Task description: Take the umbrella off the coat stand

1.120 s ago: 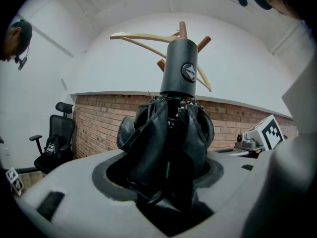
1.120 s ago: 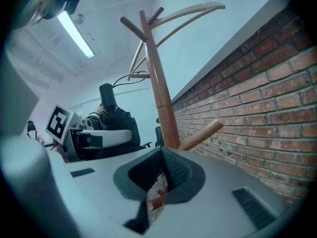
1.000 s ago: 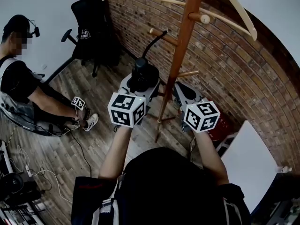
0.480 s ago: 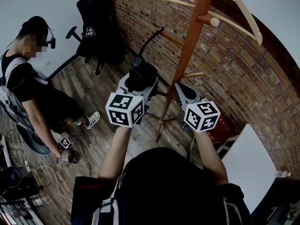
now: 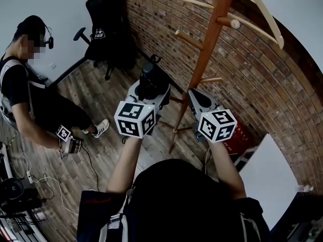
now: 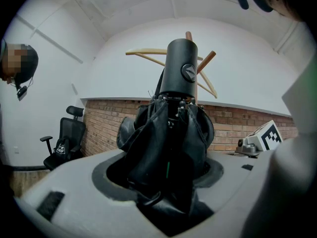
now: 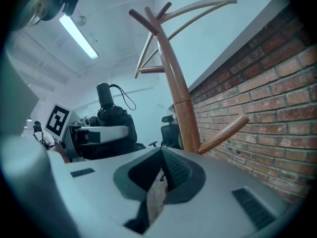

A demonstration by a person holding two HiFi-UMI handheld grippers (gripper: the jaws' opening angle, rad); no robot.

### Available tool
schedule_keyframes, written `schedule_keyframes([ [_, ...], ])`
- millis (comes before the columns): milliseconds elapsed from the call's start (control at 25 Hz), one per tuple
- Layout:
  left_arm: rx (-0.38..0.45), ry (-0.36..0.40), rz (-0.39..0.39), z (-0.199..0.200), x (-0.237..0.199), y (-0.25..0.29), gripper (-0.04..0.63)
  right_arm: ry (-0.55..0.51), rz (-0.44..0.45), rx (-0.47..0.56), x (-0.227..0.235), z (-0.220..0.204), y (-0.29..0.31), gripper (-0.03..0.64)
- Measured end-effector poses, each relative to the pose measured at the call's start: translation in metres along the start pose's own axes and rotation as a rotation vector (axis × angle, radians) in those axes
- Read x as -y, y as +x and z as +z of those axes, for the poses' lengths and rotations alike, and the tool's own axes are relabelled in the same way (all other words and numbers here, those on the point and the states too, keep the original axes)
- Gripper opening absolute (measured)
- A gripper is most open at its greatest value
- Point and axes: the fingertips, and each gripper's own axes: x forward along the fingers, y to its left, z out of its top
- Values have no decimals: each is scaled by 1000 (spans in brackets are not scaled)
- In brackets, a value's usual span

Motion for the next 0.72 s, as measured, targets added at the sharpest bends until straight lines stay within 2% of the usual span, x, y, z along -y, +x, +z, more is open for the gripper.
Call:
schedule_keyframes([
  [720,-46,-29,-45,-24,-9,-41,301,1,-53,-10,-35,-8,-5,29],
])
